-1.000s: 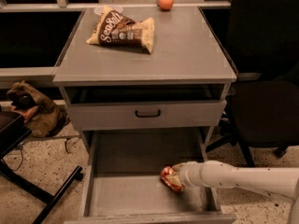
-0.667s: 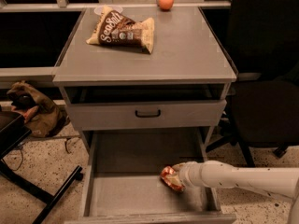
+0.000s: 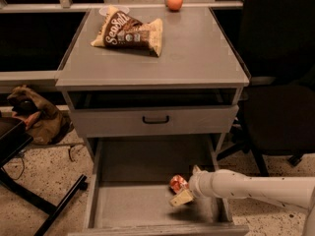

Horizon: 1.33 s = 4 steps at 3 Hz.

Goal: Pick coke can from middle drawer and place on counter

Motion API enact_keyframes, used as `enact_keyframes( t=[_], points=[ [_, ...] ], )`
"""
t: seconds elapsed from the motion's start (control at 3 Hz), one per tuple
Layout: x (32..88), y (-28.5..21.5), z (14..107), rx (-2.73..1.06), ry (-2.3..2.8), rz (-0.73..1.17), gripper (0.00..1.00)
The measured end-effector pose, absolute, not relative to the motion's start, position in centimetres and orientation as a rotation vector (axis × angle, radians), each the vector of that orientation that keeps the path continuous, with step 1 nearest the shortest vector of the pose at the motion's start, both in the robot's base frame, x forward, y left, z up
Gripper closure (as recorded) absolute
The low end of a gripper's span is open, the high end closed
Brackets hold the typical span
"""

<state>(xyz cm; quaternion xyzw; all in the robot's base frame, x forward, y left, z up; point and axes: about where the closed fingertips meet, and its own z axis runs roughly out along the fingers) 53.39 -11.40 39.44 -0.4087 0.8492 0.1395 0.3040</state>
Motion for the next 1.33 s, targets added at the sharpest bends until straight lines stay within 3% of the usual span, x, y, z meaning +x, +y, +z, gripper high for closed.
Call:
enact_keyframes(
  t=[1.0,1.33],
  points=[
    [52.9,-11.7,37.0,-1.075,2.307,0.369,0.00],
    [52.9,-11.7,37.0,-1.075,2.307,0.369,0.19]
  ],
)
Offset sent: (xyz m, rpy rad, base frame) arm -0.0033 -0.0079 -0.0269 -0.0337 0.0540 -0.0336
